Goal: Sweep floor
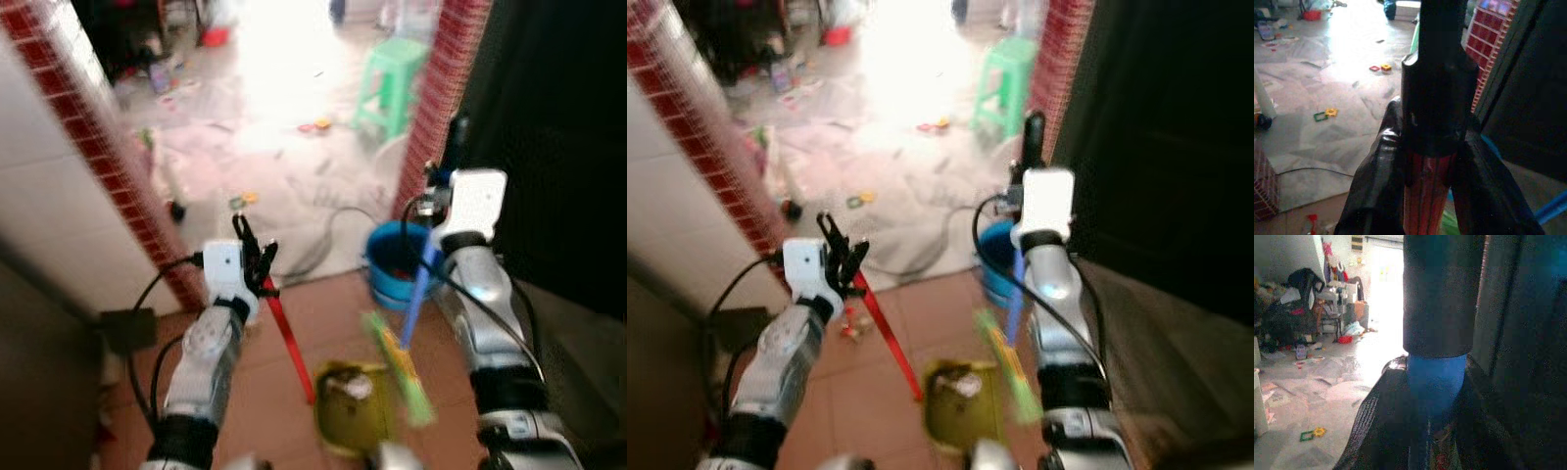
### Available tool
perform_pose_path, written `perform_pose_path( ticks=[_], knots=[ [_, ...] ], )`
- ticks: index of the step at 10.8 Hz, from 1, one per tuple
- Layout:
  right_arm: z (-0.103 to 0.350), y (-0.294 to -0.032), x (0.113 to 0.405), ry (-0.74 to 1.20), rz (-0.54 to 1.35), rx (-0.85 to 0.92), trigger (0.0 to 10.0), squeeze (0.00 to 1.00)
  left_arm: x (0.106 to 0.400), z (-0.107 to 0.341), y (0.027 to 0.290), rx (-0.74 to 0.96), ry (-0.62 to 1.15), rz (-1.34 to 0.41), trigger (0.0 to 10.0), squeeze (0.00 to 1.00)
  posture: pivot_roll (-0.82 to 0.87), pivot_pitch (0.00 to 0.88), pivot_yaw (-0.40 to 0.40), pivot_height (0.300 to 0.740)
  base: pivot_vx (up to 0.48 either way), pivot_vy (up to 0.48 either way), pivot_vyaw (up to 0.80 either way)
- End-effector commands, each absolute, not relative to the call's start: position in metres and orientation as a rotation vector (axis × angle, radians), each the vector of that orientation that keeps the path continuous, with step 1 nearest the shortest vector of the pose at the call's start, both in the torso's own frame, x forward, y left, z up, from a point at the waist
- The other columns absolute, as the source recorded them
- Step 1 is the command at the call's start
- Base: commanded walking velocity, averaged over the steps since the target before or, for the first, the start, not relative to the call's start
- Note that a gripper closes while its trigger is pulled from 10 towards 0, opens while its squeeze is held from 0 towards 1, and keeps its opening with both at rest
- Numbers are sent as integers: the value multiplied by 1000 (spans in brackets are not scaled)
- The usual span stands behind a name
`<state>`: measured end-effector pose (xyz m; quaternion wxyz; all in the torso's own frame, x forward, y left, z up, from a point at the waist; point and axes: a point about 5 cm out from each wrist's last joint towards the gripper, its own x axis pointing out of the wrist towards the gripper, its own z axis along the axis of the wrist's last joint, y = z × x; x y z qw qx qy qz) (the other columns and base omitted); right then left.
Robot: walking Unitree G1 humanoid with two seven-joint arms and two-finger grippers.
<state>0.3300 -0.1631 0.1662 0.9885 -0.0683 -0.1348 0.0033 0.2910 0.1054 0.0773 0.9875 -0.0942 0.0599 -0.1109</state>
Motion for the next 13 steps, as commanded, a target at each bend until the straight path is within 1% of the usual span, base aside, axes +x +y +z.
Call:
perform_pose_path(
  ticks=[1,5,8,9,11,13],
  knots=[
    [177,-164,331,-313,2,-140,10000,0,295,87,103,-189,75,-209,10000,0,-155,0,106,740,0,0,0],
    [175,-165,331,-295,4,-140,10000,0,300,92,117,-208,50,-96,10000,0,-161,0,101,740,0,0,0],
    [172,-169,330,-285,-8,-173,10000,0,307,120,130,-213,-57,-20,10000,0,-160,0,101,740,0,0,0],
    [169,-174,329,-274,-30,-209,10000,0,309,133,138,-224,-96,21,10000,0,-160,0,100,740,0,0,0],
    [165,-183,329,-249,-74,-227,10000,0,312,161,152,-211,-188,63,10000,0,-158,0,103,740,0,0,0],
    [163,-182,329,-244,-71,-226,10000,0,314,183,155,-247,-261,85,10000,0,-155,0,99,740,0,0,0]
  ],
)
